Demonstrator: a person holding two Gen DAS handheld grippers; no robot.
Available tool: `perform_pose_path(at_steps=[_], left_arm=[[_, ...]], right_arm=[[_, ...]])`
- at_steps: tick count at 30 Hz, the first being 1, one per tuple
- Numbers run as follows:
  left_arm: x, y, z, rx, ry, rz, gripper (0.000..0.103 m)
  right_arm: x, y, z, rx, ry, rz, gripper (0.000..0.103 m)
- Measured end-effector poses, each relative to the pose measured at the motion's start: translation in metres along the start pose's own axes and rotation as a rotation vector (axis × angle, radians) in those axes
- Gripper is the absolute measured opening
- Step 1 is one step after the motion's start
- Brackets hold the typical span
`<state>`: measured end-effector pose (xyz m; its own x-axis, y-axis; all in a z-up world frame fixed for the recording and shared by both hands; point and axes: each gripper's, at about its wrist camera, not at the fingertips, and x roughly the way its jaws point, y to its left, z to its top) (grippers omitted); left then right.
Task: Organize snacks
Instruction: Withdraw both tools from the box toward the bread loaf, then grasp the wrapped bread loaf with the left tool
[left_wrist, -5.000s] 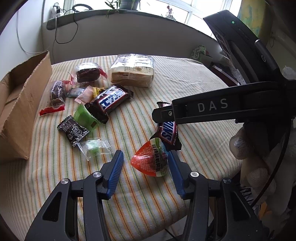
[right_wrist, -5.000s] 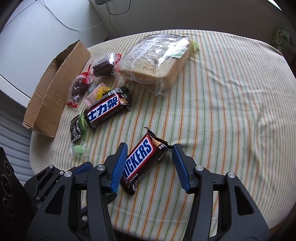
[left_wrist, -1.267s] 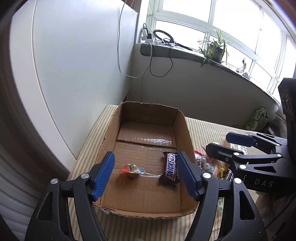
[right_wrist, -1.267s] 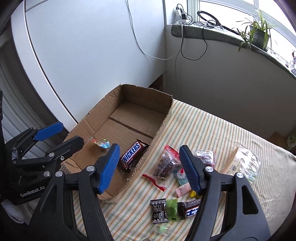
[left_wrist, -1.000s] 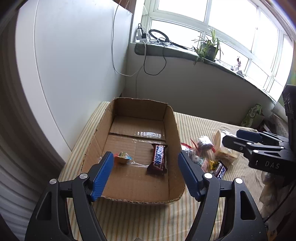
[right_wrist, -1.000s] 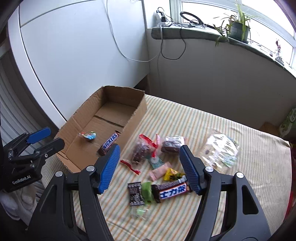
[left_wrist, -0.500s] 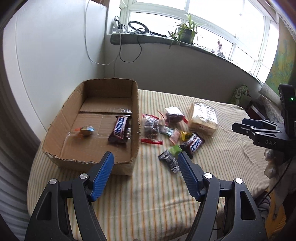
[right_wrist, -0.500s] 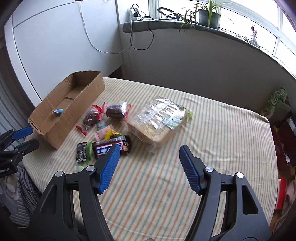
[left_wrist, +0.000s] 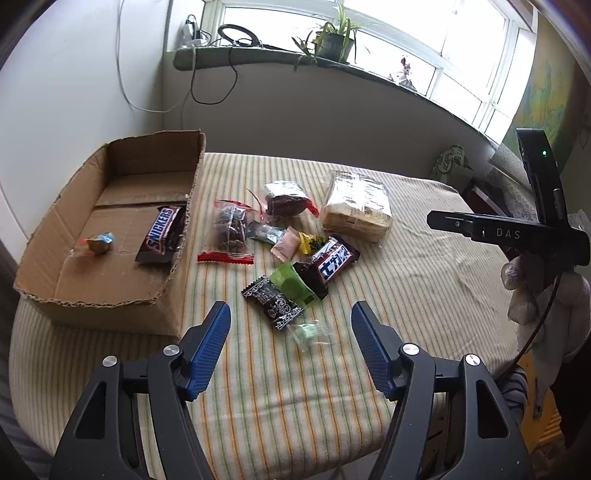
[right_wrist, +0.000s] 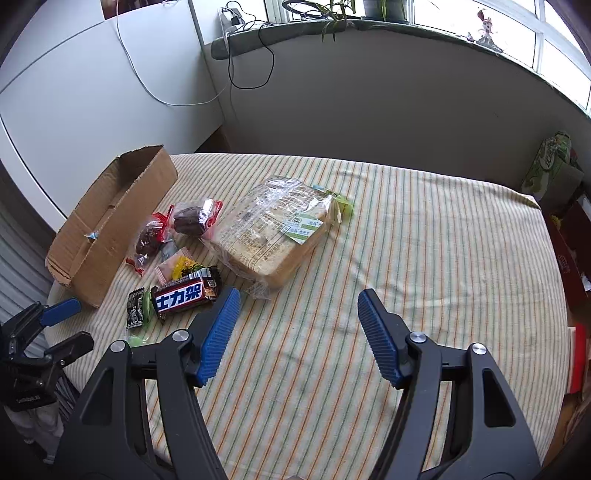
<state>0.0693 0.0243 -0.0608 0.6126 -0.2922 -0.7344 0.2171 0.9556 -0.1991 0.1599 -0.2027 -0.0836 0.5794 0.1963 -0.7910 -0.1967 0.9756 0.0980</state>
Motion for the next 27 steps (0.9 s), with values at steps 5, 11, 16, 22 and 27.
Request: perform_pose_path(at_steps=[5,11,16,22,27], left_arm=[[0.017,-0.007,0.015,0.004,0.023,-0.045,0.063],[0.036,-0.02,0.054,-0.005,0.008,-0.114,0.063],[0.063,-0.031,0.087,-0.03,0.021,-0.166,0.063],[0.106,-0.028,0.115,-0.083,0.075,-0.178,0.063],[0.135,-0.02,0.126,-0.141,0.128,-0.195,0.061]], right_arm=[[0.014,-0.005,0.005,0.041,0.024,0.033,0.069],[0.03,-0.025,0.015,0.143,0.042,0.107,0.069],[0.046,-0.041,0.023,0.227,0.062,0.167,0.069],[0.065,-0.045,0.028,0.261,0.088,0.212,0.069],[0.077,-0.045,0.031,0.264,0.106,0.22,0.062]])
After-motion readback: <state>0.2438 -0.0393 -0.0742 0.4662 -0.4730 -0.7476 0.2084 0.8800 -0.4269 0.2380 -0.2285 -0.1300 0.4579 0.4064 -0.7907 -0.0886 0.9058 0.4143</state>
